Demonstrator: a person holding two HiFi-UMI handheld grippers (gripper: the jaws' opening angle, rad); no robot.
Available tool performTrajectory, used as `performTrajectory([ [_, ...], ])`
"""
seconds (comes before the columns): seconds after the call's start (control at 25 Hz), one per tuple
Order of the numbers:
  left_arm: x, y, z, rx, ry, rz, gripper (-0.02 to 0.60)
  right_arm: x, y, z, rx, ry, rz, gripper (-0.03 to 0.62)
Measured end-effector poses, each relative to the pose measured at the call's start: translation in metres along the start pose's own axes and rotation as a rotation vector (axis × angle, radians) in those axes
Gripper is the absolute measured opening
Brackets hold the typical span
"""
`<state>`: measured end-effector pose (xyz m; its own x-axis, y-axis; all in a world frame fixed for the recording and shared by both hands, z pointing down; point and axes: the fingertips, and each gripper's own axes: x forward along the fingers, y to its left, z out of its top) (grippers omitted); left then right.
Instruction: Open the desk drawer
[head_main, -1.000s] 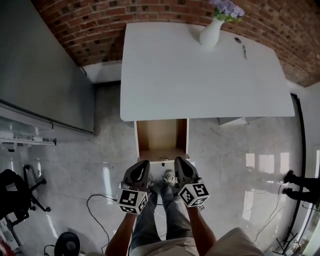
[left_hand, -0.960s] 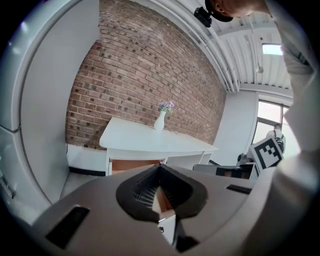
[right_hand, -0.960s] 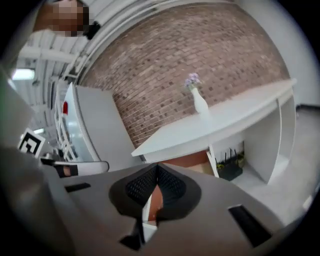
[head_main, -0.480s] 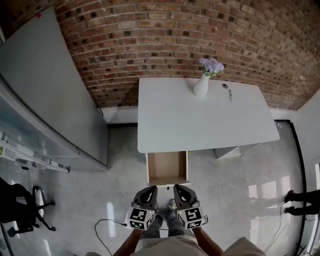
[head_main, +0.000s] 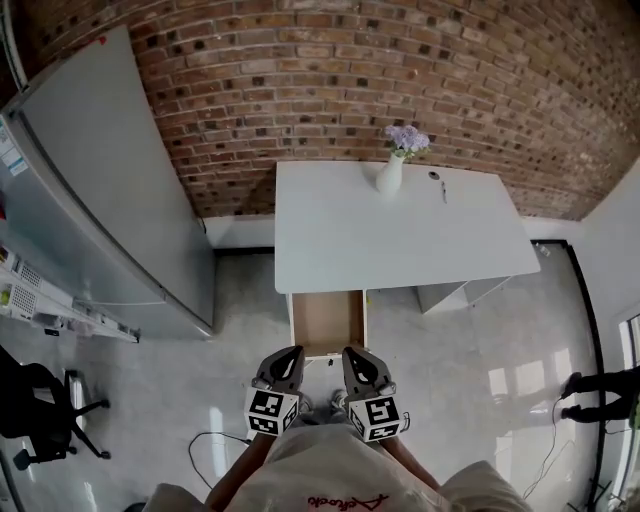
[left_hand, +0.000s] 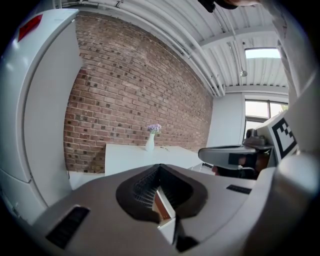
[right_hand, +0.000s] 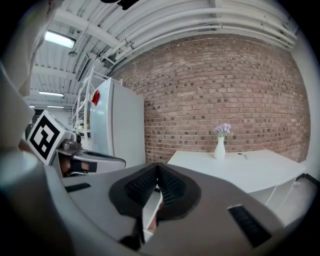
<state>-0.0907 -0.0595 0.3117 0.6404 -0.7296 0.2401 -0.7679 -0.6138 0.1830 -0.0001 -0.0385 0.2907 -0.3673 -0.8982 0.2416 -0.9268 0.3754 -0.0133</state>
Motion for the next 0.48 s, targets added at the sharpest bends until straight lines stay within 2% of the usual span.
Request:
performTrajectory([
  [0.16, 0.001, -0.007, 0.01, 0.017, -0.02, -0.013, 0.012, -0.008, -0.007, 0.003, 0.008, -0.006, -0.029, 0.017],
  [0.48, -0.009, -0.021, 0.003, 0.019, -0.005, -0.048, 0.012, -0.021, -0.006, -0.002, 0.038, 0.008, -0.061, 0.017],
])
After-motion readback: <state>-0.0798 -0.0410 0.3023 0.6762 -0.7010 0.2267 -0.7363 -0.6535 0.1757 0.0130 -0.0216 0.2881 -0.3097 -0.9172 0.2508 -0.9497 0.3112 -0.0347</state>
